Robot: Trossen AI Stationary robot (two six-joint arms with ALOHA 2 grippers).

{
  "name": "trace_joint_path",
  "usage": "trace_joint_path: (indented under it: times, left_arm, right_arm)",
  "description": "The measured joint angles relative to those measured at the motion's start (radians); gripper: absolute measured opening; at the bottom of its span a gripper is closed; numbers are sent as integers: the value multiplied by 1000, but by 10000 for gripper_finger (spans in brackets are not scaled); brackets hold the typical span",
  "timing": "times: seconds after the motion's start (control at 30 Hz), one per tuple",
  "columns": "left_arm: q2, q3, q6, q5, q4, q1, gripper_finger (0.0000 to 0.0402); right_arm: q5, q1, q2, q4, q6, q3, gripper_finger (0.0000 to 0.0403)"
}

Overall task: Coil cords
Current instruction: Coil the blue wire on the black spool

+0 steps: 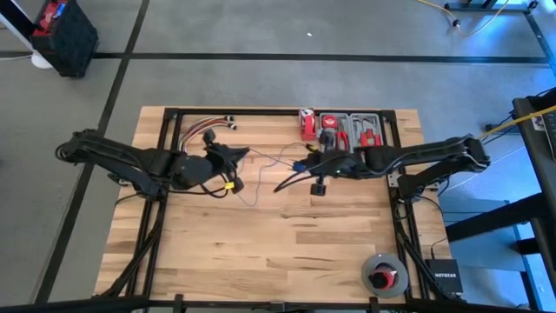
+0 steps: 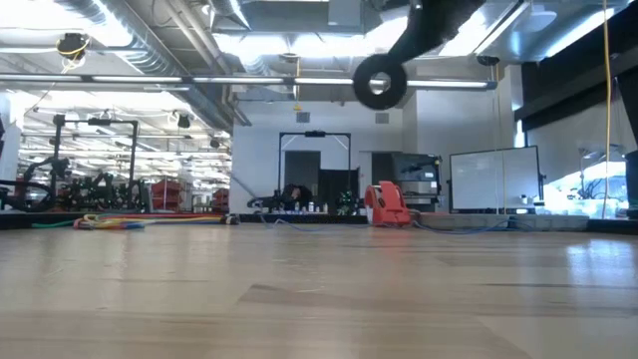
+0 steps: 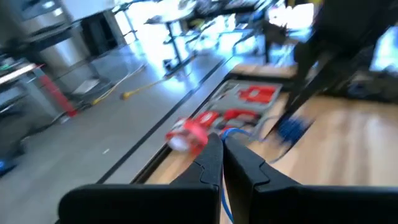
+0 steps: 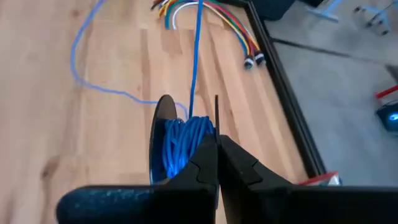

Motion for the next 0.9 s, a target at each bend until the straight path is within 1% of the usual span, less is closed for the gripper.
trace_joint_path:
  times: [0.1,0.23,0.37,0.5,0.63,0.8,0.9]
  left_arm:
    - [44,1,34,65,107,0,0]
    - [109,1,82,135,236,0,0]
    - [171,1,120,144,325,0,0]
    - [212,1,127,145,337,0,0]
    - [244,1,128,145,331,-7,0]
    - [286,1,126,145,319,-32,0]
    - [304,1,126,146,301,-49,0]
  right_arm:
    - [19,0,50,92,-25,-6,3]
    - [71,0,120,203,-35,-6,3]
    - [89,0,194,335,-36,-6,3]
    - [50,0,243,425,-40,-6,3]
    - [-3,0,247,483,-11,-6,3]
    - [-23,0,239,543,7,-6,3]
    - [-29,0,238,549,9,-6,3]
